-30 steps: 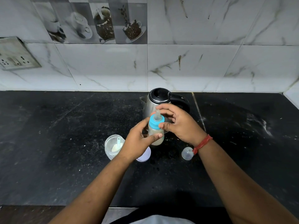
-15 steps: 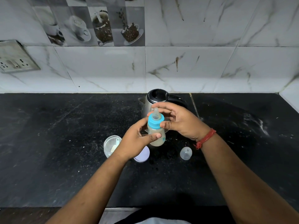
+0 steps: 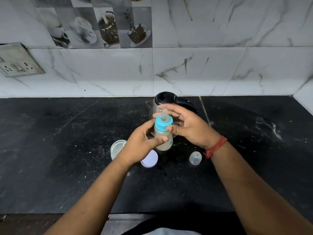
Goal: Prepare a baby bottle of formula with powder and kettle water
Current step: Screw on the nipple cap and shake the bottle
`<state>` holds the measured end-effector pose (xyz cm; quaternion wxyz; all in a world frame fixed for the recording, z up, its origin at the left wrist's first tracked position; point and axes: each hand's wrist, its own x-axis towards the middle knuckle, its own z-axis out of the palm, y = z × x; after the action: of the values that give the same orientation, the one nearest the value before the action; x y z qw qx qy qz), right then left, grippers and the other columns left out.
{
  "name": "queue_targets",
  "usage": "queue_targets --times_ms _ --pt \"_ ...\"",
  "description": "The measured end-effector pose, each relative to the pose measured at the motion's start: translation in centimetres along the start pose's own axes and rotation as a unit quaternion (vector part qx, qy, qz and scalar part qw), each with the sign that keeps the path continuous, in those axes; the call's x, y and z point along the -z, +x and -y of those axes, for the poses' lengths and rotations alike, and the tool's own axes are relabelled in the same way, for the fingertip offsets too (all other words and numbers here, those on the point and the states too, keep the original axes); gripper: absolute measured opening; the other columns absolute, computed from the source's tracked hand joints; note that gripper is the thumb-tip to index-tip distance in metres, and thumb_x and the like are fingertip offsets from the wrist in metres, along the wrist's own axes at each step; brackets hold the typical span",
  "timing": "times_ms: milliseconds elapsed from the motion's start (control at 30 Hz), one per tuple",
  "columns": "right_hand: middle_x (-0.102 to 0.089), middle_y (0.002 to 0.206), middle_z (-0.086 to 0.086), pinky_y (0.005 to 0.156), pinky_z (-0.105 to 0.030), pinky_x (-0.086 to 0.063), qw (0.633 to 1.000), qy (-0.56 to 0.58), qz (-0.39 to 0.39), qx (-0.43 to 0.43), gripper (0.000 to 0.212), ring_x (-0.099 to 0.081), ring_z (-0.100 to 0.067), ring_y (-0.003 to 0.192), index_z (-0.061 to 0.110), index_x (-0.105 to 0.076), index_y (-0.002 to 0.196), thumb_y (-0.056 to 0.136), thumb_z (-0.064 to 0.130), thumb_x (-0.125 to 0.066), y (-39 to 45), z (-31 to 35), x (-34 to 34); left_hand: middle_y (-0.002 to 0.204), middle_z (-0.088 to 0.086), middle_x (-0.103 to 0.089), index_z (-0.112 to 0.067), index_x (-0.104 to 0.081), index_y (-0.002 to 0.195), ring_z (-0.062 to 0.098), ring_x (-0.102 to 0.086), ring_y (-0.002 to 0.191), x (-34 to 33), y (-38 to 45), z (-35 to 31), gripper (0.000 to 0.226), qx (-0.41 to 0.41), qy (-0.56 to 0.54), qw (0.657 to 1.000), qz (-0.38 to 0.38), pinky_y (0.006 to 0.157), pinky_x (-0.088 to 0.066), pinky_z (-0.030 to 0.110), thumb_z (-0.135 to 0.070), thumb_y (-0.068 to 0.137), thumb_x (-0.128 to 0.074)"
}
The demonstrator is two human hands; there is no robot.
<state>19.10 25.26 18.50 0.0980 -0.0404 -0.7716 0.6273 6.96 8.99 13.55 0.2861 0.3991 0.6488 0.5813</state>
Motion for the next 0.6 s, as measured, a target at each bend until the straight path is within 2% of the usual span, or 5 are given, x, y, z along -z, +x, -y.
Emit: queue_targets --times_ms 67,133,300,433,600 --pt "-0.063 0.137 -0.010 0.103 -0.030 -0.050 0.999 -0.006 0.046 -0.010 0.058 -0.057 -0.019 0.132 0.008 -0.044 0.146 0.093 -0.003 -0.063 0.1 0.6 0.7 0.121 0.000 -0.075 -0.021 -0.065 0.127 0.021 -0.069 0.116 0.5 0.0 -0.4 0.052 0.019 -0.017 0.999 0.030 0.103 -0.054 0.047 -0.027 0.078 -0.083" --pt "-0.063 0.135 -0.008 0.104 -0.030 -0.050 0.999 -0.017 0.039 -0.016 0.057 -0.058 -0.017 0.131 0.011 -0.047 0.143 0.091 -0.001 -0.067 0.5 1.0 0.8 0.118 0.000 -0.076 -0.019 -0.066 0.124 0.021 -0.070 0.114 0.5 0.0 -0.6 0.047 0.022 -0.034 0.998 0.038 0.102 -0.055 0.046 -0.019 0.080 -0.080" --pt "-0.065 0.130 0.001 0.113 -0.042 -0.045 0.997 -0.036 -0.061 0.032 0.051 -0.056 -0.015 0.132 0.027 -0.054 0.129 0.087 0.003 -0.067 0.4 0.5 -1.1 0.126 0.001 -0.072 -0.016 -0.060 0.137 0.022 -0.068 0.120 -0.2 -0.4 -0.5 0.065 -0.010 -0.035 0.998 -0.042 0.104 -0.054 0.049 -0.033 0.078 -0.082" --pt "-0.070 0.127 -0.002 0.109 -0.044 -0.048 0.988 -0.030 -0.146 0.034 0.049 -0.062 -0.016 0.123 0.025 -0.055 0.127 0.089 -0.004 -0.065 0.0 -0.6 -3.1 0.125 -0.012 -0.073 -0.033 -0.060 0.133 0.010 -0.068 0.117 -1.0 -0.7 -0.3 0.057 -0.036 0.006 0.995 -0.095 0.104 -0.055 0.040 -0.023 0.082 -0.083" --pt "-0.071 0.116 0.009 0.090 -0.029 -0.054 0.970 -0.006 -0.241 0.021 0.053 -0.062 0.001 0.095 0.036 -0.057 0.117 0.088 -0.008 -0.063 0.2 -1.6 -5.1 0.114 -0.015 -0.074 -0.024 -0.061 0.134 0.003 -0.070 0.105 -2.8 -0.6 0.3 0.054 -0.056 0.074 0.980 -0.175 0.095 -0.056 0.029 -0.013 0.086 -0.082"
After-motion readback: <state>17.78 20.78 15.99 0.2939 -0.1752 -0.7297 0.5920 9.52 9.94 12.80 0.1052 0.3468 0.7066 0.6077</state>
